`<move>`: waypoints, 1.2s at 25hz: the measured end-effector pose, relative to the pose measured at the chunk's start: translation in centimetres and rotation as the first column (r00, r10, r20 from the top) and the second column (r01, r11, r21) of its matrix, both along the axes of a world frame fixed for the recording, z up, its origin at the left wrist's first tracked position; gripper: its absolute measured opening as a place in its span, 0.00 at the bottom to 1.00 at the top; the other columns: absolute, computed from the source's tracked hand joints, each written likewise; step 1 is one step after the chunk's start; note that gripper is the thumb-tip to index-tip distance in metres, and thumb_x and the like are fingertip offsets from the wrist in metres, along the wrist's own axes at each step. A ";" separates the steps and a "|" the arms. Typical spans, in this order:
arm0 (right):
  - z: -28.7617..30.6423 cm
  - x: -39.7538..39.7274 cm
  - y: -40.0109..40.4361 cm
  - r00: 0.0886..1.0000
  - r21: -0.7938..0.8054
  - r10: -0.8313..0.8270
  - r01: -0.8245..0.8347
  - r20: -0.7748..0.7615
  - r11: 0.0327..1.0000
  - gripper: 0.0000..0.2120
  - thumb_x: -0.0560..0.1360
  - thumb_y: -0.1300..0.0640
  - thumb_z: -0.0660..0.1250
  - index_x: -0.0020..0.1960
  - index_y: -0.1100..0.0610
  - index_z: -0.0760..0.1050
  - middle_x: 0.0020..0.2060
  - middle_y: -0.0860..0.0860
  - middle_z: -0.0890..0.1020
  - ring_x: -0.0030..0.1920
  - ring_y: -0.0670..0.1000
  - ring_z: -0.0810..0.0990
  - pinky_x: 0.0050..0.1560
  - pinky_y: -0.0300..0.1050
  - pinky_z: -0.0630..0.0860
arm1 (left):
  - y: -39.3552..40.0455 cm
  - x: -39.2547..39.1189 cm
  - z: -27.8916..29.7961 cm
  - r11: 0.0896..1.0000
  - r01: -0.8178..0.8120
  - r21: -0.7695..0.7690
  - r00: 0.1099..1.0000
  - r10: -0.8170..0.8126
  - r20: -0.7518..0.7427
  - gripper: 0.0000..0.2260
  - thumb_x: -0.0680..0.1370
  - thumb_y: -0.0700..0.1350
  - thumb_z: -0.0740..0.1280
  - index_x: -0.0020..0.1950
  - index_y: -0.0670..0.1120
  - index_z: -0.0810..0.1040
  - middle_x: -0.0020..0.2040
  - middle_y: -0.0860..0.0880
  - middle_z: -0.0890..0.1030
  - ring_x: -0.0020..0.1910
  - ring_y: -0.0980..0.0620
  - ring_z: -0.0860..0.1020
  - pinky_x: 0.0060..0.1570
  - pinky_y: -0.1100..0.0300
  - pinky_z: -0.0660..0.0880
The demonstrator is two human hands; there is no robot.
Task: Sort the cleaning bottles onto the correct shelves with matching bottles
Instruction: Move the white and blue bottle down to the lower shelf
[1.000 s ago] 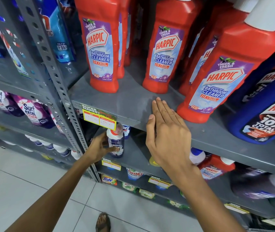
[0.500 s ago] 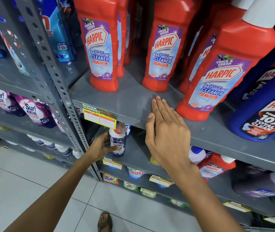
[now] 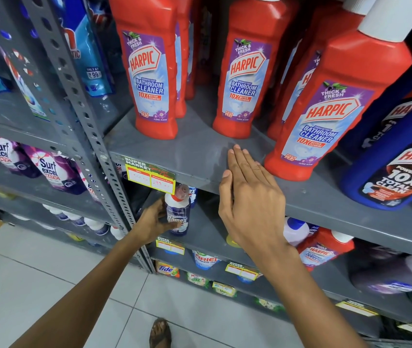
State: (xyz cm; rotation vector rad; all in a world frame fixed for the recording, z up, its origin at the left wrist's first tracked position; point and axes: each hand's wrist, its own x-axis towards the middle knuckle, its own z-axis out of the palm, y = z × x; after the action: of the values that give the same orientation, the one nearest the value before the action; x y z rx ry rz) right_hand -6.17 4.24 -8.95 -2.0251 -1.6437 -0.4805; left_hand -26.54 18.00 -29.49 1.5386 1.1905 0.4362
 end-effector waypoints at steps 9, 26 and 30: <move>-1.7 0.5 -4.0 0.920 0.310 0.279 -0.189 -0.276 0.932 0.23 0.85 0.57 0.66 0.79 0.59 0.72 0.79 0.51 0.76 0.82 0.48 0.72 0.82 0.48 0.68 | -7.1 -0.3 0.1 0.869 -0.371 0.327 0.926 0.371 0.062 0.29 0.71 0.50 0.84 0.67 0.51 0.74 0.60 0.47 0.81 0.56 0.44 0.82 0.57 0.46 0.83; -20.4 20.6 -27.4 0.751 -0.002 -0.101 0.131 -0.653 0.991 0.22 0.83 0.53 0.66 0.77 0.49 0.75 0.76 0.42 0.78 0.77 0.43 0.76 0.78 0.50 0.73 | -29.5 26.1 1.4 0.934 -0.010 0.358 0.997 -0.018 0.074 0.22 0.78 0.40 0.79 0.70 0.40 0.79 0.66 0.44 0.84 0.65 0.44 0.83 0.67 0.49 0.79; -22.6 23.6 -26.0 0.682 -0.330 -0.303 0.096 -0.666 0.939 0.30 0.87 0.44 0.59 0.85 0.55 0.59 0.86 0.51 0.63 0.86 0.53 0.61 0.85 0.44 0.56 | -28.4 30.1 1.8 0.965 -0.037 0.259 0.999 0.035 0.015 0.29 0.78 0.40 0.78 0.77 0.35 0.73 0.75 0.37 0.79 0.75 0.38 0.77 0.75 0.53 0.72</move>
State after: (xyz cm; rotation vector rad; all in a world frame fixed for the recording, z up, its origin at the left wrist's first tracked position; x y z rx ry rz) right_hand 17.40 -21.75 -31.51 -2.1913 -1.0319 0.4692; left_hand 3.58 -10.41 -27.67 1.7371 1.1905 0.6440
